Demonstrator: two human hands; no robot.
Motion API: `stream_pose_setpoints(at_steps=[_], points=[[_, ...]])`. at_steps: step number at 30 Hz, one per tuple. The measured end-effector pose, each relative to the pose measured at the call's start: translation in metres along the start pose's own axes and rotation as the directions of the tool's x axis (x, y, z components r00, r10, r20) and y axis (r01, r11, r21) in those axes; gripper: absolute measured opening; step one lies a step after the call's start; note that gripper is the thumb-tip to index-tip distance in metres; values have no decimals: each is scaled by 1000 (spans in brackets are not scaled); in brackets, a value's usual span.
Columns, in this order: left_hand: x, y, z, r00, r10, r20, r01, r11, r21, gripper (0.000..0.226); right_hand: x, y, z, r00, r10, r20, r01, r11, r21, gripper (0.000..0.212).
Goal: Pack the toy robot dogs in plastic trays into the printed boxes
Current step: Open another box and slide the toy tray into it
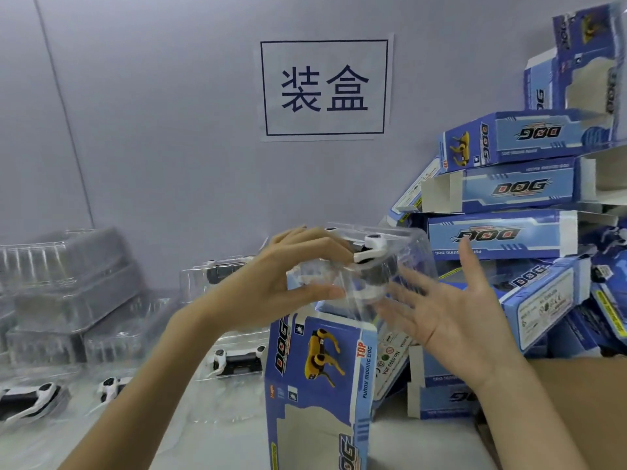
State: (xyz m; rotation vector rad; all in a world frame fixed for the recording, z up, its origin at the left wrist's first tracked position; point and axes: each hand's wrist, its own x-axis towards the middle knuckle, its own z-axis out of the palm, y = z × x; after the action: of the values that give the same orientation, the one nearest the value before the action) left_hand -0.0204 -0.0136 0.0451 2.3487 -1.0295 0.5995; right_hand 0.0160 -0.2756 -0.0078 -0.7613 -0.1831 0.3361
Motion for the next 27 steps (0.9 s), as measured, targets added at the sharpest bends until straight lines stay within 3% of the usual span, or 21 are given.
stream_pose_setpoints(at_steps=[5,9,12,16,18,21,25,27], points=[[5,6,-5,995,6,104,-9,999,31,26,-3,2,-4,995,-12,98,17,999,-47,90],[7,11,-6,994,32,109,-40,997,65,31,-8,1,5,994,-69,82,76,994,-80,108],[12,17,0,994,90,58,-99,982,158,29,-12,7,16,985,-159,59,165,979,-118,82],[18,17,6,988,153,15,-152,967,203,63,-19,19,26,980,-191,63,196,978,-77,78],[18,13,13,985,175,-5,-168,954,250,58,-21,24,27,978,-204,36,206,976,-70,73],[15,14,29,978,207,-7,-197,942,271,44,-20,29,24,967,-251,-38,248,967,-62,50],[6,13,47,962,239,-130,-180,918,354,48,-17,34,20,920,-389,-40,385,919,-86,60],[-2,15,55,947,161,-277,-88,962,257,54,-15,36,20,886,-462,-44,457,885,-91,63]])
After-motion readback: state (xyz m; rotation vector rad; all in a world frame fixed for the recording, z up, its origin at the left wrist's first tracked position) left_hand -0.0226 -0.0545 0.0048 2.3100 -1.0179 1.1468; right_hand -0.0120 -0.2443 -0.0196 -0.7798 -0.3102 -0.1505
